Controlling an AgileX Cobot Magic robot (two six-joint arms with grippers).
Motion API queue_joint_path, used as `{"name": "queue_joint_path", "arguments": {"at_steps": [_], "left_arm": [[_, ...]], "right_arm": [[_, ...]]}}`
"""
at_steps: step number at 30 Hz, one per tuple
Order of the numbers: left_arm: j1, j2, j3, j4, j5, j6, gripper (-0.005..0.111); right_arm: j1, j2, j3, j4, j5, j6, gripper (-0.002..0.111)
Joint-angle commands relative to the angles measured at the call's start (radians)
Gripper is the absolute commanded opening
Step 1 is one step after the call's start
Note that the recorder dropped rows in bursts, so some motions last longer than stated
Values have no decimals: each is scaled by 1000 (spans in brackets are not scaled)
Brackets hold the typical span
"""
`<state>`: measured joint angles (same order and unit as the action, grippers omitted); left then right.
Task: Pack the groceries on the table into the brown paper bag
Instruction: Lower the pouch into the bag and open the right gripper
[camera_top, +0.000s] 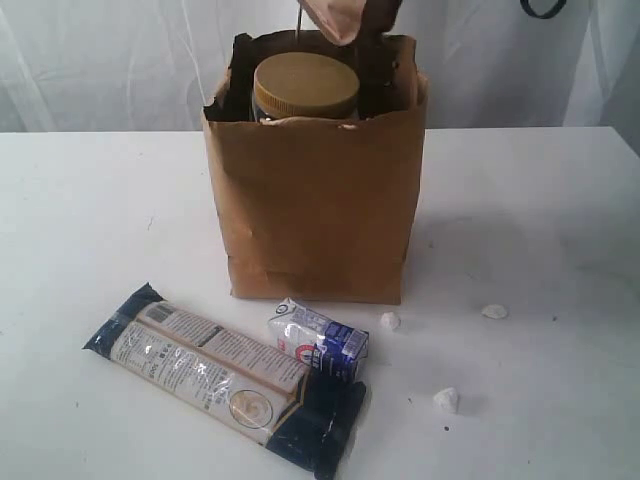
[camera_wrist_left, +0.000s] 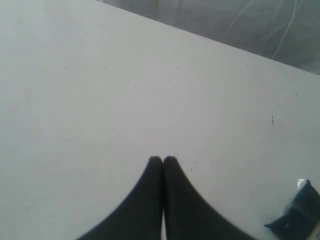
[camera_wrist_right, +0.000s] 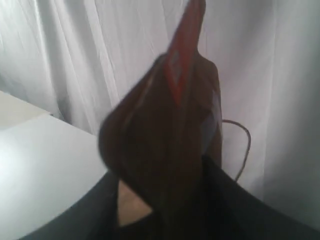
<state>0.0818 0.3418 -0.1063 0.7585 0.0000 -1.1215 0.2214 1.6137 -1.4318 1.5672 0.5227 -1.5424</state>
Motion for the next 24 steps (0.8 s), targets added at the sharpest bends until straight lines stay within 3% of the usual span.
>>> {"name": "queue_joint_path", "arguments": {"at_steps": [1, 4, 8, 14, 21, 24], "left_arm": [[-7, -7, 5, 12, 0, 0, 0], [-7, -7, 5, 12, 0, 0, 0], [-7, -7, 5, 12, 0, 0, 0], [-7, -7, 5, 12, 0, 0, 0], [-7, -7, 5, 12, -6, 0, 0], [-7, -7, 5, 12, -6, 0, 0]], "right_arm": [[-1, 16, -13, -36, -17, -29, 0], [-1, 28, -13, -66, -17, -31, 0], [-1, 34, -13, -255, -34, -24, 0], [-1, 37, -10, -266, 79, 88, 0], [-1, 69, -10, -290, -167, 87, 0], [-1, 69, -10, -282, -175, 106, 0]]}}
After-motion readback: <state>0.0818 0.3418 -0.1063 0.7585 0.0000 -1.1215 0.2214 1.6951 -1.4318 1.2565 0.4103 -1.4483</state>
